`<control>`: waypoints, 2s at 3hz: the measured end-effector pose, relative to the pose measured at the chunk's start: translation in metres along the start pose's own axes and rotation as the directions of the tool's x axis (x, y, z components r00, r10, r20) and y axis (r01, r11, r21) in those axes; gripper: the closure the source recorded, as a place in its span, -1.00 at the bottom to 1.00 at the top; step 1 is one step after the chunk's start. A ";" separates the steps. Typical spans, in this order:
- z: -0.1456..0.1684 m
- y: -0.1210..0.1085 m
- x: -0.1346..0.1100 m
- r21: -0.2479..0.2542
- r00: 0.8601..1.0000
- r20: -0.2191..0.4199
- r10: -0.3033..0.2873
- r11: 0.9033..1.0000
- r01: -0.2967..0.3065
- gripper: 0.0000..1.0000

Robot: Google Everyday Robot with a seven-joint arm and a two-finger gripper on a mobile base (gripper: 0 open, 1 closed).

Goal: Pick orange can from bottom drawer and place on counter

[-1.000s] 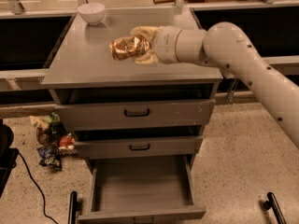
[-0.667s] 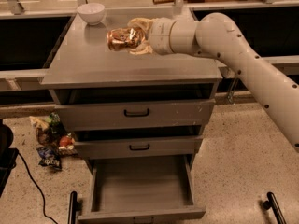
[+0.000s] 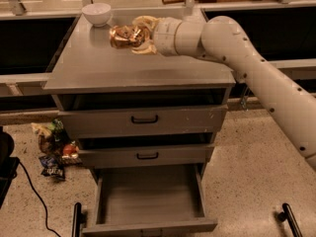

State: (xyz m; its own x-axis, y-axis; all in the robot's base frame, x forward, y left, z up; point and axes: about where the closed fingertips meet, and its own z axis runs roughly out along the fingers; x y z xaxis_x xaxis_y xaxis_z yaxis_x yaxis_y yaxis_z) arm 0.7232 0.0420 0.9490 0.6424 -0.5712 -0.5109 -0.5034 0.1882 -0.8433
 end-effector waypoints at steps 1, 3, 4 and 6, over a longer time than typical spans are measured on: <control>0.020 -0.012 0.011 0.027 0.988 0.039 0.148 0.988 -0.149 1.00; 0.049 -0.016 0.032 -0.030 0.934 0.053 0.353 0.936 -0.352 1.00; 0.062 -0.008 0.045 -0.077 0.907 0.035 0.420 0.906 -0.417 1.00; 0.075 0.012 0.067 -0.156 0.865 -0.050 0.499 0.852 -0.500 1.00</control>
Offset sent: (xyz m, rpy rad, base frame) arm 0.0694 0.0131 -0.0034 0.2701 0.3133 -0.0174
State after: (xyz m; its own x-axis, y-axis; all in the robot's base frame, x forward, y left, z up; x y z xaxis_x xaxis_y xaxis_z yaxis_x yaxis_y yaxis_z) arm 0.8038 0.0657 0.8925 0.2757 -0.4398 -0.8547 -0.8402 0.3217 -0.4366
